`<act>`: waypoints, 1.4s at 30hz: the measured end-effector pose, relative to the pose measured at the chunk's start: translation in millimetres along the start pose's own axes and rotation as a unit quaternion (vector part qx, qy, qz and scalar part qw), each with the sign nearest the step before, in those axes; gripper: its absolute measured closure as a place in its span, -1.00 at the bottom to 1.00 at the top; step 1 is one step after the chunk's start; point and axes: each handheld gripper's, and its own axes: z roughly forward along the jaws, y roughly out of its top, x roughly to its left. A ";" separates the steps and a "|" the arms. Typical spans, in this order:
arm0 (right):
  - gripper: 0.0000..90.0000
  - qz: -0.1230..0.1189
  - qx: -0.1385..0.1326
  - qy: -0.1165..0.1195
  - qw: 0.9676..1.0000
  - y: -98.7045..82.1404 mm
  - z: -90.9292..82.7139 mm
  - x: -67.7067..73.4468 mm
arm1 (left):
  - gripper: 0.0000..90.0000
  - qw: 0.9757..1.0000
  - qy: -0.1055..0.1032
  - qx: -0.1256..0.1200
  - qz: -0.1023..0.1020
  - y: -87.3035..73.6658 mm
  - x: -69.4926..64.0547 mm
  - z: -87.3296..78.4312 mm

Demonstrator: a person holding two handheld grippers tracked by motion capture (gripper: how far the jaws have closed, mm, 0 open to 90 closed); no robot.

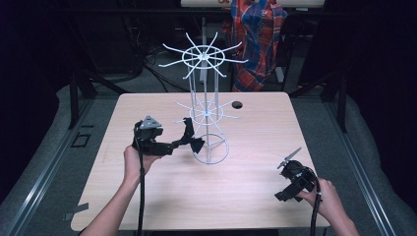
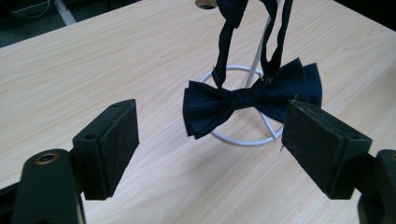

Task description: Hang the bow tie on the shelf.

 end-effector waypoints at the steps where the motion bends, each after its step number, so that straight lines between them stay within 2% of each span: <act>1: -0.76 0.000 0.000 0.000 1.000 -0.1 -0.1 0.0 | -0.61 1.000 0.002 0.003 0.001 -0.5 -1.0 -1.0; 5: -0.76 0.000 0.000 -0.001 1.000 -0.1 -0.4 0.4 | -0.66 1.000 0.006 0.009 0.006 -2.4 -4.2 -2.8; 8: -0.76 -0.002 0.000 -0.001 1.000 -0.1 -0.8 0.4 | -0.69 0.999 0.013 0.027 0.020 -5.2 -8.9 -2.6; 14: -0.76 -0.004 -0.002 0.001 1.000 -0.6 -1.1 -0.3 | -0.79 0.998 0.024 0.048 0.033 -12.0 -15.6 -3.7; 23: -0.76 -0.007 0.001 -0.002 1.000 0.4 -1.0 1.2 | -0.88 0.997 0.035 0.062 0.034 -22.3 -16.4 -11.4; 26: -0.76 -0.007 0.002 -0.004 1.000 0.4 -0.9 1.3 | -0.90 0.995 0.042 0.077 0.037 -30.1 -16.1 -15.8; 38: -0.76 -0.009 0.004 -0.003 1.000 1.2 -0.9 3.6 | -0.97 0.994 0.052 0.094 0.022 -47.0 -12.0 -28.0; 39: -0.76 -0.015 0.010 -0.001 1.000 1.9 -1.6 3.1 | -0.97 0.994 0.053 0.095 0.020 -48.4 -11.2 -29.2; 40: -0.76 -0.017 0.012 -0.005 1.000 2.3 -2.0 3.8 | -0.97 0.994 0.055 0.098 0.007 -52.1 -10.4 -31.3; 42: -0.76 -0.012 0.003 -0.011 1.000 1.7 -2.0 5.8 | -0.98 0.993 0.056 0.101 0.004 -54.2 -10.8 -32.7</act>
